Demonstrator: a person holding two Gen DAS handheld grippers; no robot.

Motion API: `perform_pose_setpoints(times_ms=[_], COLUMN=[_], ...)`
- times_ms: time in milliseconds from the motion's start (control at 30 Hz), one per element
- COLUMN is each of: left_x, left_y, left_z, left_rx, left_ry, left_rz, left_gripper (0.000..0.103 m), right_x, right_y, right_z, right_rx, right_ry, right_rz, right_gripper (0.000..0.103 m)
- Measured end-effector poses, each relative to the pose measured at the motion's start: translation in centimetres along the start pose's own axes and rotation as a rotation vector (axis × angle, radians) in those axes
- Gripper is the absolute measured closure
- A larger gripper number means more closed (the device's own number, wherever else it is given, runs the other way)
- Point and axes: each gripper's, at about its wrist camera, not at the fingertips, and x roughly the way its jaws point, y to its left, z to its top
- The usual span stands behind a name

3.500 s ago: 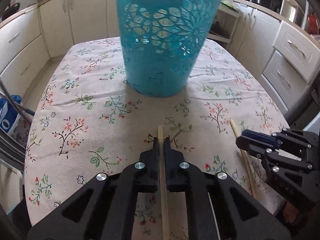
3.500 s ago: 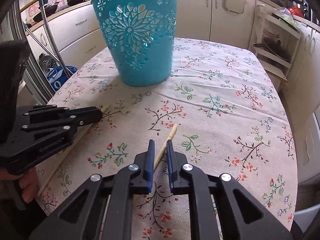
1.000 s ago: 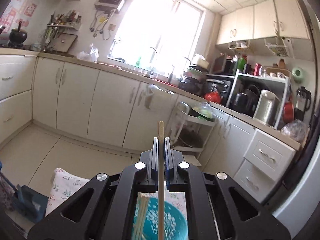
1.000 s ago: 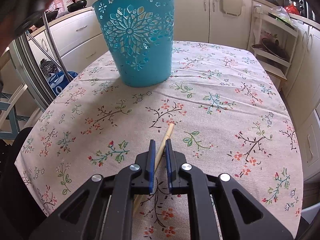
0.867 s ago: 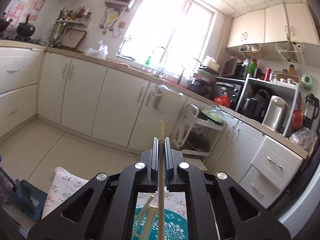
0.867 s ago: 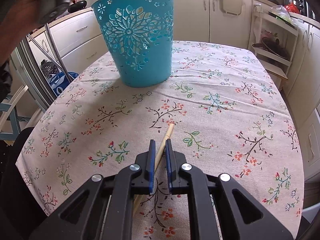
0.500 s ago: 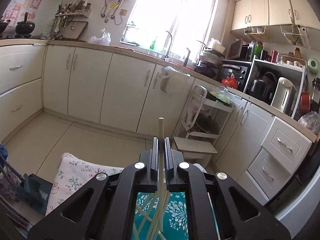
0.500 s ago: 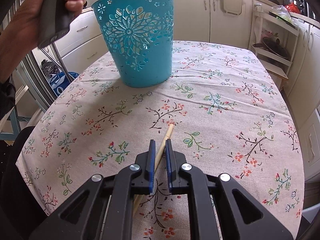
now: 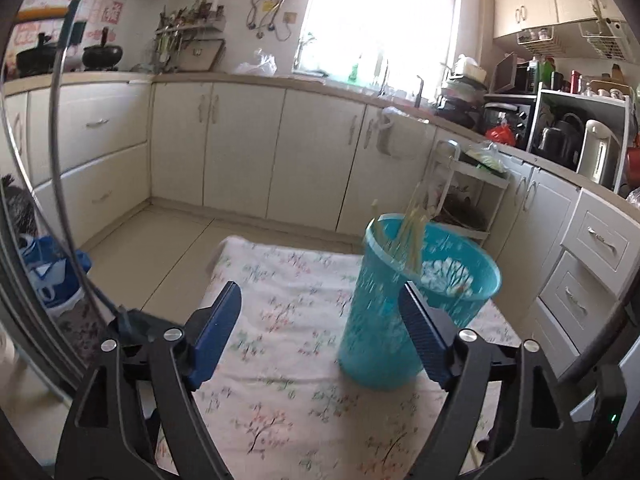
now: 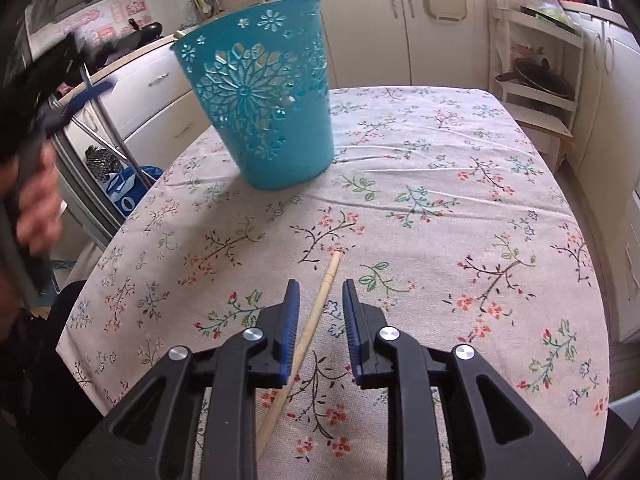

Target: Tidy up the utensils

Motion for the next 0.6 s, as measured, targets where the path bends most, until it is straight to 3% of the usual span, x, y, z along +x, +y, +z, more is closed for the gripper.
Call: perform_pose_setpoints(times_ms=[100,200,267,300,333,433,500,600], left_x=[1.6,2.6,3.0,3.1,3.4,3.3,3.7,3.8], left_y=[2.1,3.1,3.1,3.1,2.9,3.3,3.5,3.7], left_z=[-3.4,-5.6,-6.4,-6.9,-7.1,-7.4,-7.4,-7.5], left_rx=[-0.059,-0.11,-0.113,-0.11,-0.113,-0.134,-0.161,-0.179], left_ry=[0.125,0.181,0.197,0.208,0.23,0.228,0.243,0.249], left_rz=[0.033,0.023,0.018,0.014,0.011,-0.008,-0.009,-0.011], left_gripper=[0.024,0.024,0.023,0.023,0.023,0.021,0.021,0.021], right_x=[0.5,0.9,1.1,1.3,1.3,1.0,0.5,0.7], right_y=[0.6,1.6,2.6,3.0,3.2,3.3,2.7,2.5], right_z=[0.0,-0.3,-0.5,-0.5,-0.6,-0.6,-0.3,0.2], right_rx=[0.008,-0.017,-0.065,-0.1,-0.123,-0.143,-0.089,-0.05], right_ry=[0.043,0.069,0.077,0.083,0.087,0.1,0.084,0.095], right_rz=[-0.022,-0.07,-0.122,-0.145,-0.151,-0.135,-0.084,-0.084], right_gripper=[0.08,0.08,0.082,0.094,0.096,0.097,0.097,0.097])
